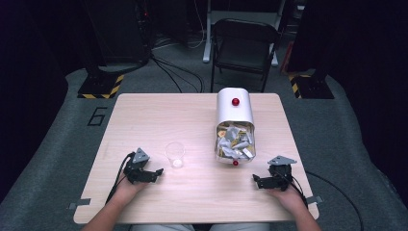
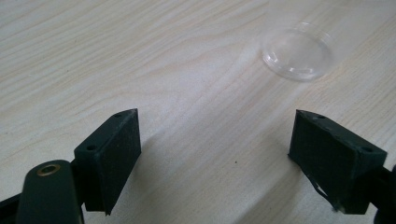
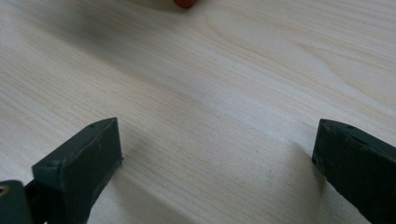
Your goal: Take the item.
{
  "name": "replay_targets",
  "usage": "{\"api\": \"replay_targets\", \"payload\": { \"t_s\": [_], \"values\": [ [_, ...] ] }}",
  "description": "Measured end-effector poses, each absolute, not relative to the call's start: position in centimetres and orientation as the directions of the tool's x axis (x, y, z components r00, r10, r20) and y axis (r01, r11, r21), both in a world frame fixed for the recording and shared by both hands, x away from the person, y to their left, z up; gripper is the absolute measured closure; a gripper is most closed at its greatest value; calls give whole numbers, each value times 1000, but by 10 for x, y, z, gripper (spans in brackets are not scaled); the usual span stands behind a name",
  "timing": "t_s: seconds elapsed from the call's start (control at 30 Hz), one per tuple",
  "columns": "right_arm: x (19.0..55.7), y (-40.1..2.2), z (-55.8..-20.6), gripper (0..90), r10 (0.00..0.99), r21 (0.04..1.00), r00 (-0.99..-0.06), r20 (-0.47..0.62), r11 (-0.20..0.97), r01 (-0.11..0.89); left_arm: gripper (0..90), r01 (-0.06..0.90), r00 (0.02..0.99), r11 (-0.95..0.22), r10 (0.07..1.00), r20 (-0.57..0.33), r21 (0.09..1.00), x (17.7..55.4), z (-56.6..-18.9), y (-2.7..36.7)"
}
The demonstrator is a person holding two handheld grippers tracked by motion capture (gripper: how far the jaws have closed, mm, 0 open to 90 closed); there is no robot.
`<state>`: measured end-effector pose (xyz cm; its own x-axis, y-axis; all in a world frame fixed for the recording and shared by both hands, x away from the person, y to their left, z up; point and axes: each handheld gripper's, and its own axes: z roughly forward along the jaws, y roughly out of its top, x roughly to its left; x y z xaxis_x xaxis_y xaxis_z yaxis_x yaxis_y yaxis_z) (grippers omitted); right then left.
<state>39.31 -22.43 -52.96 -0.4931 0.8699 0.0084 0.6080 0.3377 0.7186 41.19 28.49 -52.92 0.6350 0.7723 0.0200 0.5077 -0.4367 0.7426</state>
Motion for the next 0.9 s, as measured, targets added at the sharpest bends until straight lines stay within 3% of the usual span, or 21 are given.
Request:
{"api": "replay_targets", "payload": {
  "t_s": [0.9],
  "values": [
    [393, -224, -530, 8, 870, 718, -493, 9, 338, 608, 205, 515, 623, -418, 782, 9, 748, 412, -529, 287]
  ]
}}
